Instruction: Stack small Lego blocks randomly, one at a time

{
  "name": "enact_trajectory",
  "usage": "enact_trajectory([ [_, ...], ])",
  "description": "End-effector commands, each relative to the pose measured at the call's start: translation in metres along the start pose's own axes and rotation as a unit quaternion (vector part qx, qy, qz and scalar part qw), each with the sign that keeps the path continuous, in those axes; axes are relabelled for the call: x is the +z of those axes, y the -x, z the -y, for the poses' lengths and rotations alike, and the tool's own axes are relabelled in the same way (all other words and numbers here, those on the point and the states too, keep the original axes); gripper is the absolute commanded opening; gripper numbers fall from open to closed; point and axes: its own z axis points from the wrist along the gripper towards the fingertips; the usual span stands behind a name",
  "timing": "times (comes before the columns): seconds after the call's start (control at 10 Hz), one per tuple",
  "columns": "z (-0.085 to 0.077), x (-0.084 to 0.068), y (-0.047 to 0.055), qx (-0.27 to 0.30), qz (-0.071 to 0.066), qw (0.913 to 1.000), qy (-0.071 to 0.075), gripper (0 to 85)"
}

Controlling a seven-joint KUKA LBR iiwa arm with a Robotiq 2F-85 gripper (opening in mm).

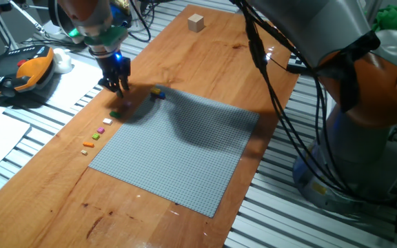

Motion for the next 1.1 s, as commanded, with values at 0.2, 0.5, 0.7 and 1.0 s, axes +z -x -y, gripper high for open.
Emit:
enact_trajectory([
  [0.2, -0.006, 0.0, -0.003, 0.015, 0.007, 0.9998, 0.01, 34.0],
  [0.5, -0.01, 0.011, -0.002, -0.009, 0.019, 0.9997, -0.011, 34.0],
  [0.7, -0.009, 0.011, -0.003, -0.01, 0.014, 0.9997, -0.018, 34.0],
  [1.0, -0.009, 0.015, -0.005, -0.012, 0.014, 0.9997, -0.017, 34.0],
])
